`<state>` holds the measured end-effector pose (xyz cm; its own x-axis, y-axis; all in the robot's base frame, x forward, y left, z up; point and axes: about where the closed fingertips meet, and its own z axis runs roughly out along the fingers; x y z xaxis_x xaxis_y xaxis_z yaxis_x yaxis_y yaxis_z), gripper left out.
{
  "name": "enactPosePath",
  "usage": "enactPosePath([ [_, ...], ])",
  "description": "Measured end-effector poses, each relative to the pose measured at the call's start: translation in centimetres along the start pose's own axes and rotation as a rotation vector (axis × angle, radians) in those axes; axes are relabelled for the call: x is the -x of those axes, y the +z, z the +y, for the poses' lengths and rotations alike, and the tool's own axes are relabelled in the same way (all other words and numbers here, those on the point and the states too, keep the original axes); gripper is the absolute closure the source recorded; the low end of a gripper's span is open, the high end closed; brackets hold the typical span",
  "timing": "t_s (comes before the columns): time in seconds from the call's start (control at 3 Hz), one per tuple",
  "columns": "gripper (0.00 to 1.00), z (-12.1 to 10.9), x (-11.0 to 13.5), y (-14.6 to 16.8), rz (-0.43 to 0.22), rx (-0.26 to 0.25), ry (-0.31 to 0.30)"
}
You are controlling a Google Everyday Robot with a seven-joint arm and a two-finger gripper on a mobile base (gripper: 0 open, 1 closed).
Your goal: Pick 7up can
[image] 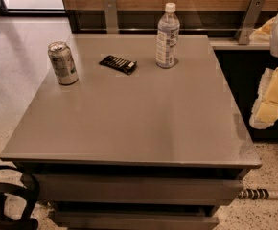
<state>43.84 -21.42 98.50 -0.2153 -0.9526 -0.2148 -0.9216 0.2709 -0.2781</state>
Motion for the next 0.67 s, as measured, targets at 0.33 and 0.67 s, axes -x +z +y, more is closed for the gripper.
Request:
enactPosePath([
  [0.33, 0.00, -0.1, 0.3, 0.1, -0.009, -0.009, 0.004],
  [0.67, 0.00, 0.1, 2.3, 1.8, -0.107, -0.030, 0.040],
])
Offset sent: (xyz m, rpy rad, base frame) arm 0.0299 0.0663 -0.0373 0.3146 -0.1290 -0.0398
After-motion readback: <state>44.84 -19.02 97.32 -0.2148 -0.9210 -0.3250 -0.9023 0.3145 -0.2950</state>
